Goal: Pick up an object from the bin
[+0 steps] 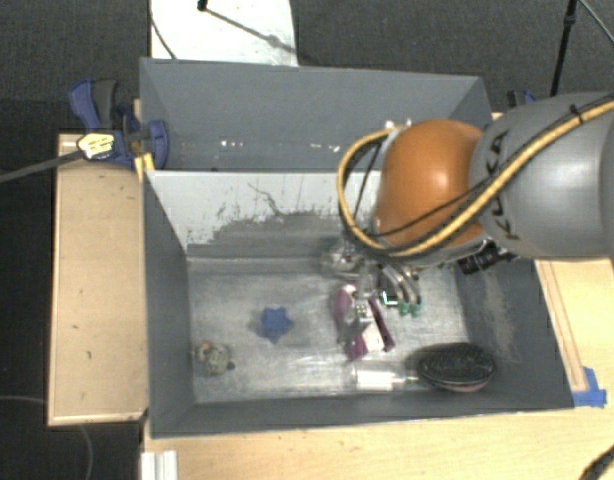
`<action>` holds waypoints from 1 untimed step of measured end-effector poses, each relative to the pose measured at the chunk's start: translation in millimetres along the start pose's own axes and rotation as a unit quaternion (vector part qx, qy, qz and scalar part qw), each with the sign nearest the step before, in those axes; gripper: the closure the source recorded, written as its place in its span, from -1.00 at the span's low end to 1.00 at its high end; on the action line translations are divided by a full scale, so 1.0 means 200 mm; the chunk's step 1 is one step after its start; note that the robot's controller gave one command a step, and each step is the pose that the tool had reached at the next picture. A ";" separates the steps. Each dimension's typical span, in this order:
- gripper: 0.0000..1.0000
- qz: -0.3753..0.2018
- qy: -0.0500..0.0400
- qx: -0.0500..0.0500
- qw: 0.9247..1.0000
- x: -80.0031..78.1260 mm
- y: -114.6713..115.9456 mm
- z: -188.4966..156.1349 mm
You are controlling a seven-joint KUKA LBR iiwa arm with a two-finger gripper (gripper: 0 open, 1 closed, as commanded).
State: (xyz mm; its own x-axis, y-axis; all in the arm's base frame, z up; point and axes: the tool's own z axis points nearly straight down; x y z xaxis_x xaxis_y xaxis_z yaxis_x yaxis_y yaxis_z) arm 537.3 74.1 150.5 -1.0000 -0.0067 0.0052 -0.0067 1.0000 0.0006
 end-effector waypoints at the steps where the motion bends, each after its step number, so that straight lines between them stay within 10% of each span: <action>1: -1.00 -0.119 -0.005 -0.001 0.993 0.02 0.37 0.40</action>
Offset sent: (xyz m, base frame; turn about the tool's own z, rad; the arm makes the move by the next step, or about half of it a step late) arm -0.0057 0.0712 -0.0805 -0.2376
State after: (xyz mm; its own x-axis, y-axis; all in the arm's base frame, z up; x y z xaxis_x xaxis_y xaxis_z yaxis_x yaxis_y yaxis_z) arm 532.5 147.1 71.2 -0.9702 -0.2422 -0.0044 -0.2422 0.9702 0.0019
